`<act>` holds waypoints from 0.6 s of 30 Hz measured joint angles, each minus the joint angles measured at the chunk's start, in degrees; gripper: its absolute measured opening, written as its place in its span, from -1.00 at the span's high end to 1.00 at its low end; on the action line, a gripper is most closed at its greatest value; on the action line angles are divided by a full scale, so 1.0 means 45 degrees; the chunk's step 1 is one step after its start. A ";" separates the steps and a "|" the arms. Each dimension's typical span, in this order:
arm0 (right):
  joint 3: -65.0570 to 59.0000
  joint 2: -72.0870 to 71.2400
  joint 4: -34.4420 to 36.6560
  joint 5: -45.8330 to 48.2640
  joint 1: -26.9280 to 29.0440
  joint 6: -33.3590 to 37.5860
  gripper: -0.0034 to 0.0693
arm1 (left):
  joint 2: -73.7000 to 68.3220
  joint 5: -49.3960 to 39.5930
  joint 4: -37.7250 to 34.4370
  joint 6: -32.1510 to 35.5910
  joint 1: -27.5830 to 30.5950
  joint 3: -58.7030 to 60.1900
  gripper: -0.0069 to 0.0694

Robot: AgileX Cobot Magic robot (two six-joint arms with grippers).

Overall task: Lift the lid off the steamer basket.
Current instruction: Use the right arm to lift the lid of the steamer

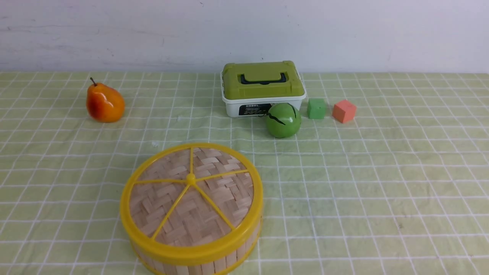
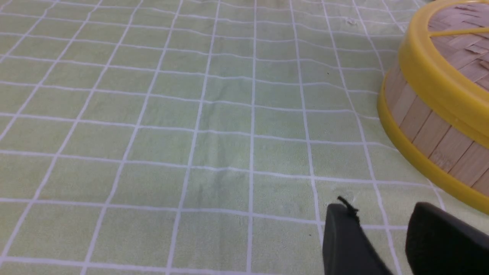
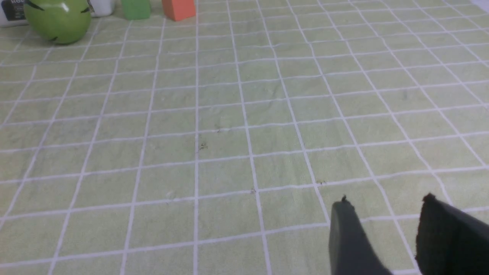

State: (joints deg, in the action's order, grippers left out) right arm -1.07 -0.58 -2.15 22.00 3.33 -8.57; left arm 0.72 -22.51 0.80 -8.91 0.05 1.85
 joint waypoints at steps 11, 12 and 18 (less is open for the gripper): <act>0.0000 0.0000 -0.0058 0.0000 0.0000 0.0000 0.24 | 0.0000 0.0000 0.0000 0.0000 0.0000 0.0000 0.19; 0.0000 0.0000 -0.0058 0.0000 0.0000 0.0000 0.24 | 0.0000 0.0000 0.0000 0.0000 0.0000 0.0000 0.19; 0.0000 0.0000 -0.0094 0.0000 0.0000 0.0000 0.24 | 0.0000 0.0000 0.0000 0.0000 0.0000 0.0000 0.19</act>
State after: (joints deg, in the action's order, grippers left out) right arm -1.07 -0.58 -2.58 22.00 3.33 -8.57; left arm 0.72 -22.51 0.80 -8.91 0.05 1.85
